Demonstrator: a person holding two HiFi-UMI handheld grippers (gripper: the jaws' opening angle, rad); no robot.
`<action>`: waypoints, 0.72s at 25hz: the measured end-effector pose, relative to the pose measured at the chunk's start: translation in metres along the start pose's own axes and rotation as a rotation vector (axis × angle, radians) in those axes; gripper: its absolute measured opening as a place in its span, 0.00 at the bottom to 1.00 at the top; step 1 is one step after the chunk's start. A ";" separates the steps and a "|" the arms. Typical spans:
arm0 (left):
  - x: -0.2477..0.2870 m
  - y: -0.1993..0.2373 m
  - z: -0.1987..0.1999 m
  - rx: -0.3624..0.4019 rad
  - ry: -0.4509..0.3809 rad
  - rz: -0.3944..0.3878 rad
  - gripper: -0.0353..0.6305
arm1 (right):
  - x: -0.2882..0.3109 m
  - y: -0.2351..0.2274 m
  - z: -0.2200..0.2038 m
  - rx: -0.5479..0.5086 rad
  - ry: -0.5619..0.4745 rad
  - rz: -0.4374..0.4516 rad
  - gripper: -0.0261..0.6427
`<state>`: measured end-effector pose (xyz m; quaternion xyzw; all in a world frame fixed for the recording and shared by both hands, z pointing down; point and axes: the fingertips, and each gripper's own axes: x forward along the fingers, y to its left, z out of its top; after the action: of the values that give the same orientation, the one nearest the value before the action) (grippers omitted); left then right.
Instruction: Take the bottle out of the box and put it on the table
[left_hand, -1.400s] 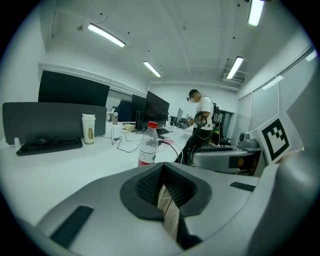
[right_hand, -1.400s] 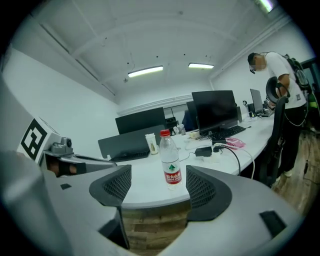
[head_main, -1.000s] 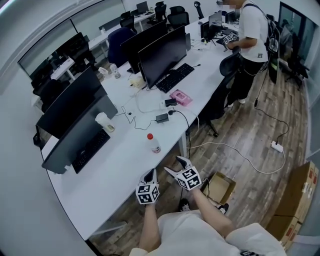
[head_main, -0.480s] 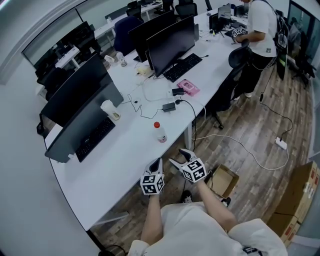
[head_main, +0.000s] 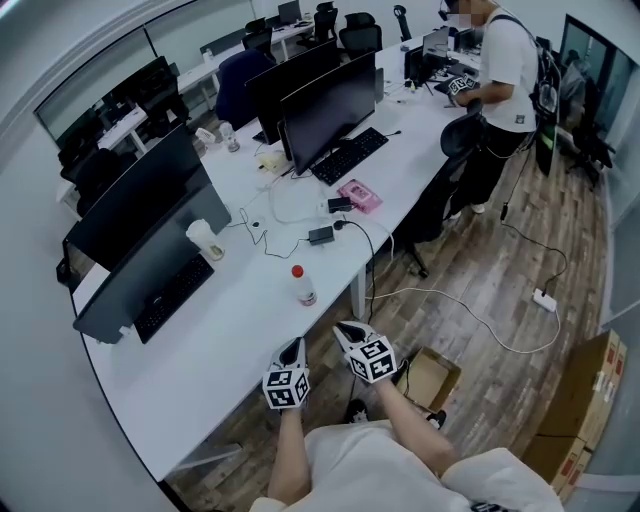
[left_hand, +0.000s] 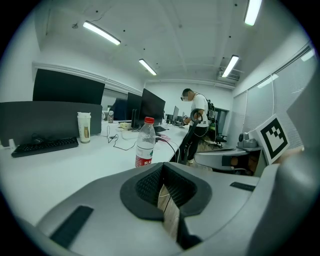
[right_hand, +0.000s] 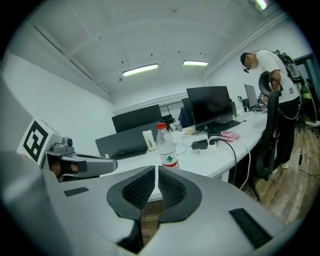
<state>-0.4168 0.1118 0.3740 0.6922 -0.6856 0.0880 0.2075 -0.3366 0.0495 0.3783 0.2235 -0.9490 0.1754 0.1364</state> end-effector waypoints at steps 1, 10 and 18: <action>0.000 0.002 0.000 -0.001 -0.003 0.003 0.07 | 0.002 0.002 0.000 -0.004 0.004 0.007 0.11; 0.007 -0.001 0.002 -0.001 -0.009 -0.019 0.07 | 0.007 0.007 -0.001 -0.024 0.033 0.040 0.10; 0.009 0.000 0.005 0.023 -0.005 -0.025 0.07 | 0.013 0.019 -0.009 -0.050 0.089 0.090 0.10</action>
<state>-0.4167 0.1014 0.3734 0.7033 -0.6763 0.0917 0.1990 -0.3548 0.0640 0.3855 0.1690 -0.9552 0.1673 0.1759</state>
